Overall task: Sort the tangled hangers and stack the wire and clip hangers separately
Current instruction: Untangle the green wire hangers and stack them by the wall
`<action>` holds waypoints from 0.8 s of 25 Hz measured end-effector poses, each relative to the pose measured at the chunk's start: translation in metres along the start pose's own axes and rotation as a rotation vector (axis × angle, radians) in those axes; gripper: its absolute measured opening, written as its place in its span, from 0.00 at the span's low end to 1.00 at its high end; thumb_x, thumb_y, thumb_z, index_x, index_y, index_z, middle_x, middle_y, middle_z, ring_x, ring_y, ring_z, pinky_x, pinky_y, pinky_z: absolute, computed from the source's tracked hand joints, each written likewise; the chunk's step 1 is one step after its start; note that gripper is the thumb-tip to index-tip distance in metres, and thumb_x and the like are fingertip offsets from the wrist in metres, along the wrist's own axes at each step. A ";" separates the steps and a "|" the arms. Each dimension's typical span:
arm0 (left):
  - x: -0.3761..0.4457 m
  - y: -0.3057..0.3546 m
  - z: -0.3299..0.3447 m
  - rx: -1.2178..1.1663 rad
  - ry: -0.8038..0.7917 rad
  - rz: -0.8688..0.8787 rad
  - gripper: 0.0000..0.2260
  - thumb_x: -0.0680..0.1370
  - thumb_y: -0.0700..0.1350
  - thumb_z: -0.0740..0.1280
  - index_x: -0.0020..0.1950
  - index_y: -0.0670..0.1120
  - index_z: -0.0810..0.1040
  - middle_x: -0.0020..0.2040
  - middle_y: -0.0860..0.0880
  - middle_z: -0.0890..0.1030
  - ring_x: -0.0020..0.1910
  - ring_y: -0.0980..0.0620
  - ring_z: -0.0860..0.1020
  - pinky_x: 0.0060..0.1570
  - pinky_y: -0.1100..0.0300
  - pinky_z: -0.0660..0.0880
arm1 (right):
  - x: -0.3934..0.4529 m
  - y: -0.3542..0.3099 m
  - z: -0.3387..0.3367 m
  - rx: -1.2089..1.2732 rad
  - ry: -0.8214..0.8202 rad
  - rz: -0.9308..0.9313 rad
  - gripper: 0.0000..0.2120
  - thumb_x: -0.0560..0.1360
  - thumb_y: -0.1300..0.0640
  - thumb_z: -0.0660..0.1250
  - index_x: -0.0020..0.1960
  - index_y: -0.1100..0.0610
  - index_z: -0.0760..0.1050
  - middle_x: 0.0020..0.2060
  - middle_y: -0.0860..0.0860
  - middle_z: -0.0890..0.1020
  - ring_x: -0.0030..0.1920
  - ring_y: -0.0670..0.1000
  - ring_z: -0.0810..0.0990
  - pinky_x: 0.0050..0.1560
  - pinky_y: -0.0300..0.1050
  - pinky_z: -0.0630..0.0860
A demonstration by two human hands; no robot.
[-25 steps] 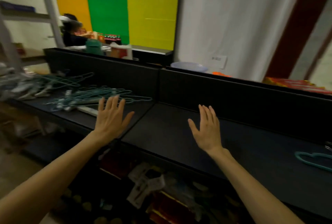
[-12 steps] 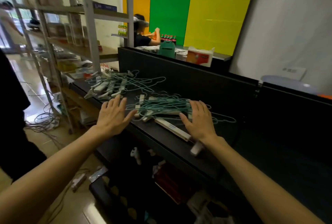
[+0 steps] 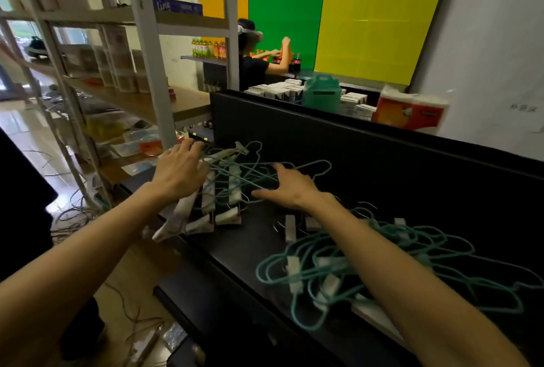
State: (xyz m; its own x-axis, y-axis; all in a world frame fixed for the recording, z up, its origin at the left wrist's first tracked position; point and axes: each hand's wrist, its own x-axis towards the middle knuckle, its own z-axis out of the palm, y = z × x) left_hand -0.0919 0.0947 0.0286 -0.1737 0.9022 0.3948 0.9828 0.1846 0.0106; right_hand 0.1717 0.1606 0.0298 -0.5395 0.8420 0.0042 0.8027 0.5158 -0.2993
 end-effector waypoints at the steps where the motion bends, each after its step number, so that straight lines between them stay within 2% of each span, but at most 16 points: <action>1: 0.015 -0.012 0.006 -0.039 -0.005 -0.003 0.21 0.79 0.52 0.62 0.70 0.47 0.70 0.68 0.45 0.72 0.62 0.41 0.75 0.56 0.46 0.73 | 0.012 -0.002 0.003 -0.013 -0.022 0.016 0.43 0.70 0.28 0.67 0.76 0.53 0.64 0.68 0.53 0.76 0.66 0.58 0.76 0.66 0.60 0.73; 4: 0.056 -0.031 0.020 -0.271 -0.008 -0.083 0.13 0.81 0.51 0.57 0.59 0.46 0.76 0.58 0.45 0.79 0.53 0.42 0.79 0.49 0.48 0.74 | 0.030 0.008 -0.001 0.120 -0.003 0.082 0.31 0.71 0.32 0.69 0.64 0.52 0.77 0.56 0.48 0.83 0.55 0.51 0.82 0.56 0.52 0.79; 6: 0.080 -0.035 0.027 -0.451 -0.052 -0.084 0.14 0.82 0.49 0.55 0.53 0.46 0.79 0.51 0.45 0.82 0.48 0.43 0.79 0.47 0.48 0.76 | 0.035 0.019 -0.007 0.243 0.068 0.145 0.25 0.73 0.34 0.69 0.58 0.52 0.82 0.49 0.47 0.85 0.48 0.49 0.83 0.53 0.53 0.82; 8: 0.102 -0.035 0.032 -0.544 -0.102 -0.023 0.17 0.82 0.50 0.54 0.58 0.47 0.81 0.55 0.46 0.82 0.52 0.44 0.79 0.53 0.46 0.76 | 0.032 0.025 -0.012 0.371 0.189 0.222 0.23 0.74 0.35 0.69 0.56 0.52 0.82 0.45 0.48 0.85 0.46 0.48 0.84 0.52 0.52 0.82; 10: 0.119 -0.030 0.033 -0.625 -0.229 0.068 0.18 0.82 0.54 0.55 0.61 0.49 0.80 0.58 0.47 0.81 0.55 0.45 0.79 0.58 0.45 0.76 | 0.024 0.024 -0.013 0.561 0.227 0.298 0.21 0.74 0.38 0.70 0.56 0.54 0.83 0.45 0.48 0.86 0.47 0.48 0.84 0.52 0.47 0.79; 12: 0.136 -0.022 0.033 -0.598 -0.438 0.240 0.16 0.82 0.57 0.59 0.62 0.49 0.79 0.58 0.48 0.81 0.55 0.47 0.78 0.59 0.47 0.76 | 0.018 0.019 -0.014 0.658 0.189 0.368 0.18 0.75 0.41 0.70 0.54 0.54 0.83 0.46 0.49 0.87 0.47 0.48 0.83 0.49 0.43 0.75; 14: 0.144 -0.009 0.036 -0.478 -0.604 0.409 0.21 0.81 0.63 0.61 0.64 0.50 0.78 0.58 0.50 0.80 0.55 0.48 0.78 0.58 0.49 0.76 | 0.014 0.013 -0.016 0.713 0.173 0.457 0.17 0.75 0.40 0.70 0.55 0.52 0.83 0.47 0.49 0.87 0.48 0.49 0.84 0.48 0.43 0.74; 16: 0.147 0.003 0.046 -0.366 -0.591 0.550 0.29 0.77 0.69 0.60 0.66 0.49 0.78 0.60 0.48 0.78 0.56 0.47 0.77 0.57 0.47 0.77 | 0.011 0.005 -0.018 0.729 0.195 0.505 0.19 0.76 0.39 0.68 0.56 0.52 0.83 0.47 0.49 0.87 0.49 0.51 0.85 0.49 0.44 0.76; 18: 0.147 0.016 0.050 -0.264 -0.438 0.660 0.32 0.75 0.70 0.62 0.71 0.50 0.74 0.66 0.47 0.73 0.62 0.45 0.74 0.60 0.47 0.75 | 0.009 -0.003 -0.021 0.707 0.223 0.535 0.20 0.78 0.39 0.66 0.57 0.54 0.82 0.48 0.51 0.87 0.47 0.52 0.87 0.53 0.49 0.79; 20: 0.143 0.030 0.048 -0.310 -0.443 0.753 0.34 0.74 0.71 0.63 0.71 0.50 0.73 0.66 0.48 0.73 0.63 0.47 0.74 0.60 0.48 0.75 | 0.005 -0.008 -0.026 0.735 0.238 0.577 0.20 0.79 0.40 0.65 0.58 0.56 0.80 0.50 0.53 0.87 0.46 0.55 0.87 0.54 0.52 0.81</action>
State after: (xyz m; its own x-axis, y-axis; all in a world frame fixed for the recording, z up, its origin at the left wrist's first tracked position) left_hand -0.0903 0.2480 0.0418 0.5719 0.8203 0.0111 0.8081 -0.5657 0.1641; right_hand 0.1693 0.1653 0.0574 0.0190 0.9868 -0.1610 0.5246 -0.1469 -0.8386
